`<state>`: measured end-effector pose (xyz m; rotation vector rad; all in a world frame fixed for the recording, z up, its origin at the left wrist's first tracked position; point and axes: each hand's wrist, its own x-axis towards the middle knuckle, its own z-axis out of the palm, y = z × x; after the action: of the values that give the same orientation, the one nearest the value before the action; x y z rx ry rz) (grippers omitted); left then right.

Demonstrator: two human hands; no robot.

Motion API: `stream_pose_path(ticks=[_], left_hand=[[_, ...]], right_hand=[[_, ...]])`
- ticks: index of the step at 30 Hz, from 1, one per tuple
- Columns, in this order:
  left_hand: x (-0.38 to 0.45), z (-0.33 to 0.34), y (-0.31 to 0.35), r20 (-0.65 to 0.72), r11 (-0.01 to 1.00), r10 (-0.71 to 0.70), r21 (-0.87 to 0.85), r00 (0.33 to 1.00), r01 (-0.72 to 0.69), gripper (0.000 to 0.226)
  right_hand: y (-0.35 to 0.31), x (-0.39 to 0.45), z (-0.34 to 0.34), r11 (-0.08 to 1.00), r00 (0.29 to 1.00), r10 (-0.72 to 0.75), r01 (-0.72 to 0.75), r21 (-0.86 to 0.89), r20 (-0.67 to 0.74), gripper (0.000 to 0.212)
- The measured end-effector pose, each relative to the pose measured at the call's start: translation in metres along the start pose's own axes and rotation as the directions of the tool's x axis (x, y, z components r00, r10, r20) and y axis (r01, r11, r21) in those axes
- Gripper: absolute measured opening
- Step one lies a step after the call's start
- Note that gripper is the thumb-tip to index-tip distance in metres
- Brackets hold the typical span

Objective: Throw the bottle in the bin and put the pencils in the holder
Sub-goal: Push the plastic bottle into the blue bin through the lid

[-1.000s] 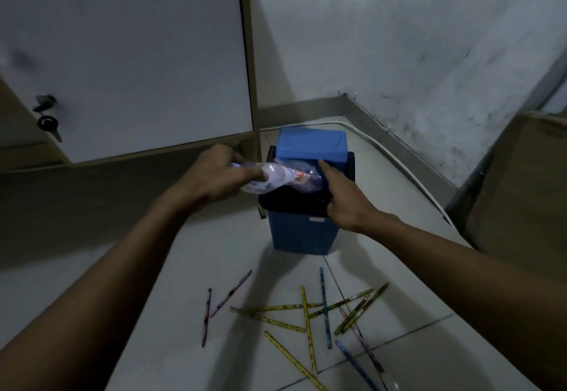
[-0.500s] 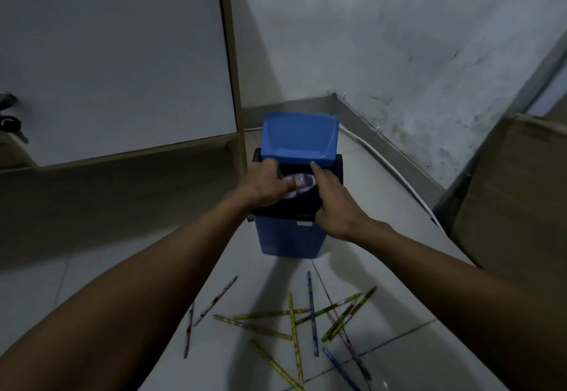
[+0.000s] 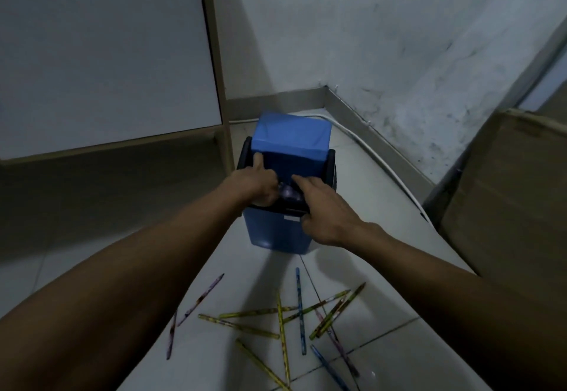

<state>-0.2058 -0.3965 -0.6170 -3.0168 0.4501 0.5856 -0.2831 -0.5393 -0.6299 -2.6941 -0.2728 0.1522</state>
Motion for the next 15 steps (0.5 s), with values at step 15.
stream_pose_path(ticks=[15], left_hand=[[-0.003,0.003,0.009,-0.423,0.983,0.07,0.183,0.904,0.01,0.031]], right_hand=[[0.001,-0.005,0.007,0.999,1.0,-0.023,0.023,-0.035,-0.019,0.072]])
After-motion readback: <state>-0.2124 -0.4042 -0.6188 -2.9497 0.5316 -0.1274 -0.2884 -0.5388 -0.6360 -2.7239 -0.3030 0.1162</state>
